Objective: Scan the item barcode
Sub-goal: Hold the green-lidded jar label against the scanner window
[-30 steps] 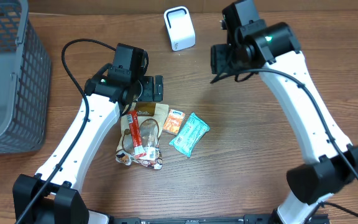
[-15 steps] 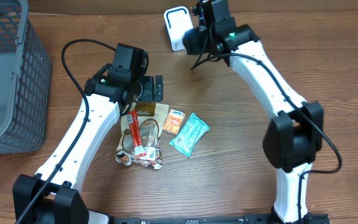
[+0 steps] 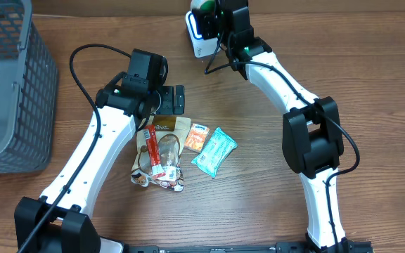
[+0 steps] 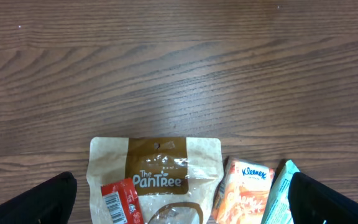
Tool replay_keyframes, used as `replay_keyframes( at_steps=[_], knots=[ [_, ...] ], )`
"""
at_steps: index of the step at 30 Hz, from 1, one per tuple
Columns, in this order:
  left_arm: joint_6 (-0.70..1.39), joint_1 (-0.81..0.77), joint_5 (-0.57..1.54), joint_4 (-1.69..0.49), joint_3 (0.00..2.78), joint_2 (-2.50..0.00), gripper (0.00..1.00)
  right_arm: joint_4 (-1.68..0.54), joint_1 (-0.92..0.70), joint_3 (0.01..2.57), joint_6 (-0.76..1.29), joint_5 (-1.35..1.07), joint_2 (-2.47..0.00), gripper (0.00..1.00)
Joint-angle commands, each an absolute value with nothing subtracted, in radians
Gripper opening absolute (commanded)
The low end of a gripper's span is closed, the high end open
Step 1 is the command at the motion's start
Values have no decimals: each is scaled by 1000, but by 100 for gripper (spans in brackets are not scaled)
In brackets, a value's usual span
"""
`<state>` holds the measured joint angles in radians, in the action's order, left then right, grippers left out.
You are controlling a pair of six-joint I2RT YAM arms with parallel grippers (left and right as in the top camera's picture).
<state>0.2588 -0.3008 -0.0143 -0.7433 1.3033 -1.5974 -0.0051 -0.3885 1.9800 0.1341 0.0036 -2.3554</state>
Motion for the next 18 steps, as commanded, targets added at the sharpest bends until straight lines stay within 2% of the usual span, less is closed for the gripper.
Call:
replay_keyframes(
  at_steps=[1, 12, 18],
  knots=[
    [270, -302, -7, -744, 1316, -1589, 100, 86, -391, 1996, 187, 67, -2361, 4],
    [270, -302, -7, -744, 1316, -1589, 100, 397, -390, 1996, 186, 66, -2502, 4],
    [269, -302, -7, -744, 1316, -1589, 100, 437, -390, 1996, 187, 64, -2540, 4]
  ],
)
